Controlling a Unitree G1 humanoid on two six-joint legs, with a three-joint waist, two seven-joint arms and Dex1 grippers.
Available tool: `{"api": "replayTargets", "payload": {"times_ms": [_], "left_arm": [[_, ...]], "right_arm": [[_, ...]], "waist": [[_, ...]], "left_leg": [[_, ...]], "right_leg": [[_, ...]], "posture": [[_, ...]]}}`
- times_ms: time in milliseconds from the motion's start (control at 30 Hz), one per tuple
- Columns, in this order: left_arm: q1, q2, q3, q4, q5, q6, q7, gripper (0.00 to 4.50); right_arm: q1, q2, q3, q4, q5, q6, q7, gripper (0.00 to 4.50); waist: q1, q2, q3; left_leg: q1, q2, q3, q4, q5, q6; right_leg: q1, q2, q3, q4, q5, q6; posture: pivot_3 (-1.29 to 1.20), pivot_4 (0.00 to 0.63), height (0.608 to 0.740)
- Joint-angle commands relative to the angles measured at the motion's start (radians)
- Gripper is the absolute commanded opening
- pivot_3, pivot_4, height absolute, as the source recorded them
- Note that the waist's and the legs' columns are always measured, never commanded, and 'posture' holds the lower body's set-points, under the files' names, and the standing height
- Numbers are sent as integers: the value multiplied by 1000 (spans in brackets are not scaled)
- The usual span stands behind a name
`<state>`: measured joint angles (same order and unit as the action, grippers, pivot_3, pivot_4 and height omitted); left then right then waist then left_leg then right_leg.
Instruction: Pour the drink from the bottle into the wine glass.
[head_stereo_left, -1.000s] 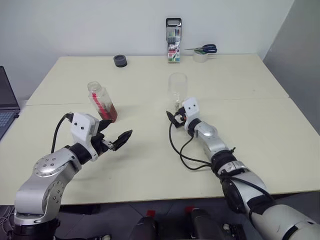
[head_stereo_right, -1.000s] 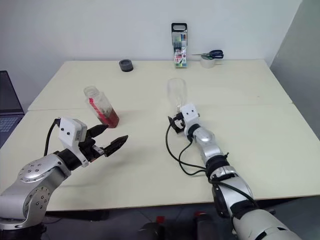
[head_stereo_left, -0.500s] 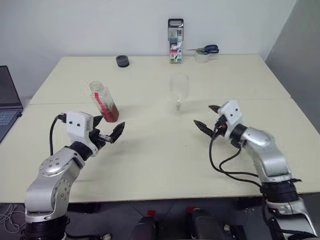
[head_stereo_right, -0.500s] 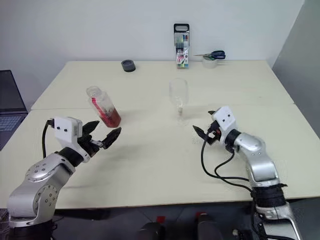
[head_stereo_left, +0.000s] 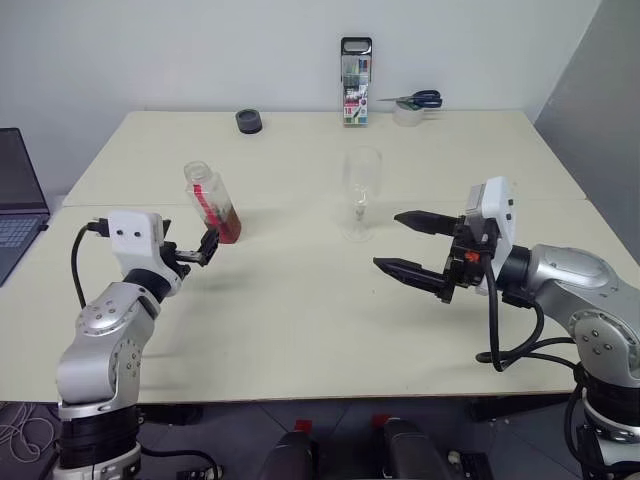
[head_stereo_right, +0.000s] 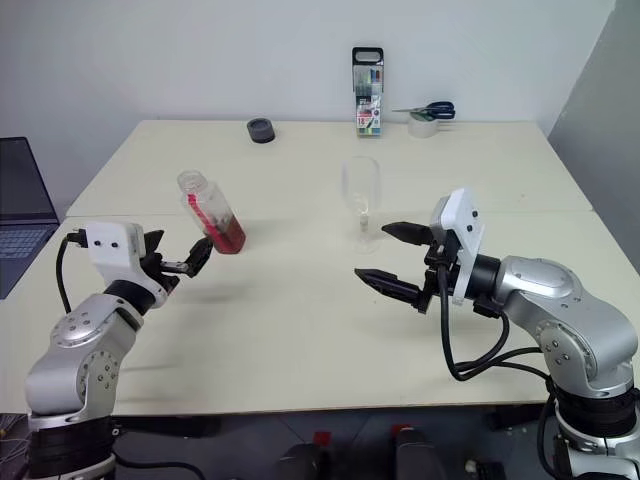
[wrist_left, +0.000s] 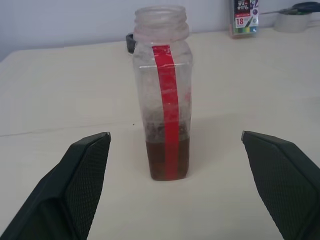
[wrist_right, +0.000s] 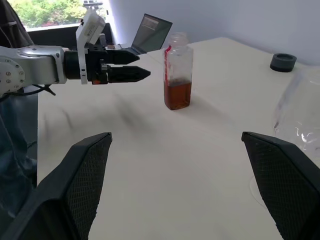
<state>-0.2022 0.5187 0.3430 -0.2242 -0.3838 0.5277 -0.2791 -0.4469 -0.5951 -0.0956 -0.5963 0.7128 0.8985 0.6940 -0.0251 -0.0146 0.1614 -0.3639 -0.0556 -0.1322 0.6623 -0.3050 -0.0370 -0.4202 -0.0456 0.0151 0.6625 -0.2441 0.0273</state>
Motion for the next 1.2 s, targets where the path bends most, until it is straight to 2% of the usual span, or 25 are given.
{"api": "replayTargets", "payload": {"times_ms": [33,467,1200], "left_arm": [[-26,30,14,11,6,-30,-35,4500],[-107,42,-1,112,32,-60,-72,4500],[-253,36,-45,377,89,-203,-138,4500]], "right_arm": [[-22,1,-20,-42,38,14,-47,4434],[12,2,-33,-73,80,21,-154,4434],[17,-22,-43,-72,124,16,-212,4434]], "waist": [[0,0,0],[0,0,0],[0,-1,0]], "left_leg": [[0,0,0,0,0,0],[0,0,0,0,0,0],[0,0,-1,0,0,0]], "right_leg": [[0,0,0,0,0,0],[0,0,0,0,0,0],[0,0,0,0,0,0]], "posture": [[0,150,740],[0,150,740],[0,150,740]]}}
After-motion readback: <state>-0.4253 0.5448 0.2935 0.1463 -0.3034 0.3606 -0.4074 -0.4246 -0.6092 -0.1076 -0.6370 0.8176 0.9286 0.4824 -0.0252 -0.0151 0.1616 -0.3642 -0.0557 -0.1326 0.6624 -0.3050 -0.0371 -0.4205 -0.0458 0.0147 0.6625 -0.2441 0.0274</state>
